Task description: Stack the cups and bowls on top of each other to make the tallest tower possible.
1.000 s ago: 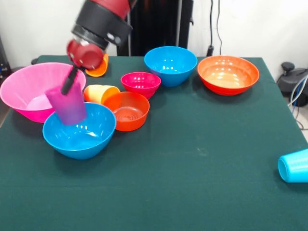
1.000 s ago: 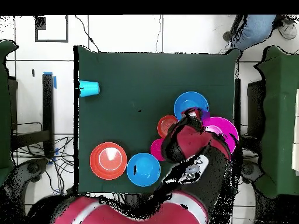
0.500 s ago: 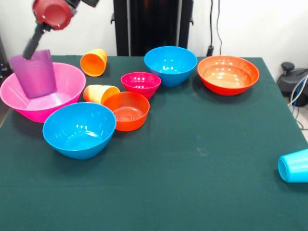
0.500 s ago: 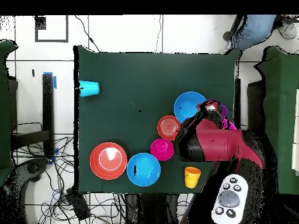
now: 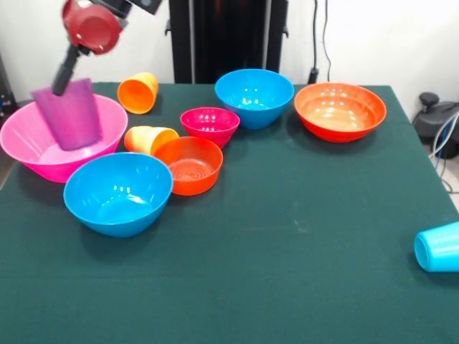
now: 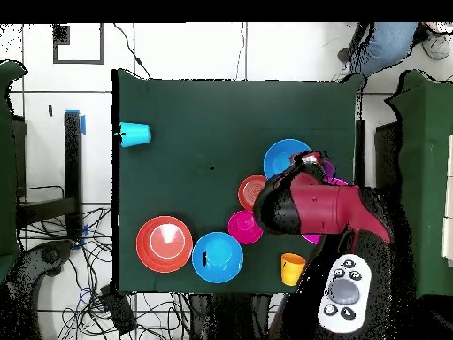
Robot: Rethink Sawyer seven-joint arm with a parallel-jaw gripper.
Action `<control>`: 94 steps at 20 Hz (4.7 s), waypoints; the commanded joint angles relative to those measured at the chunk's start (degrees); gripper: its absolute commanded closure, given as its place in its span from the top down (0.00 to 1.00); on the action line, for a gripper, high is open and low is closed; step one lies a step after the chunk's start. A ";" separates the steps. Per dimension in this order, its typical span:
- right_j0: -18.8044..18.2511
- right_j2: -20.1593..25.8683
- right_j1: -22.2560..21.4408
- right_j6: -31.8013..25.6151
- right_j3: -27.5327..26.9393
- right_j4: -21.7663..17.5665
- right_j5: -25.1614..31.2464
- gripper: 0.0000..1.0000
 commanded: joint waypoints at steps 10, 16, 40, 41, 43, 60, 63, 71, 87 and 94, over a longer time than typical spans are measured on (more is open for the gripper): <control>1.24 9.36 8.19 0.62 7.16 13.73 14.89 0.00; -0.05 10.63 9.48 -0.08 9.11 17.84 16.39 0.00; 0.95 5.89 21.54 2.31 1.34 21.30 15.59 0.00; 1.05 5.60 22.95 2.09 -0.54 21.29 16.51 0.00; 1.17 5.12 24.80 1.23 -3.85 21.49 19.78 0.00; 6.37 1.29 23.42 6.01 -9.49 26.23 27.68 0.00; 8.92 -0.25 17.88 7.55 -4.57 28.81 33.75 0.00; 7.39 5.44 9.86 5.80 10.63 40.19 36.93 0.00; 6.67 -3.83 17.99 0.79 16.32 30.37 14.21 0.00; 8.32 -6.77 21.35 1.33 12.63 29.50 12.10 0.00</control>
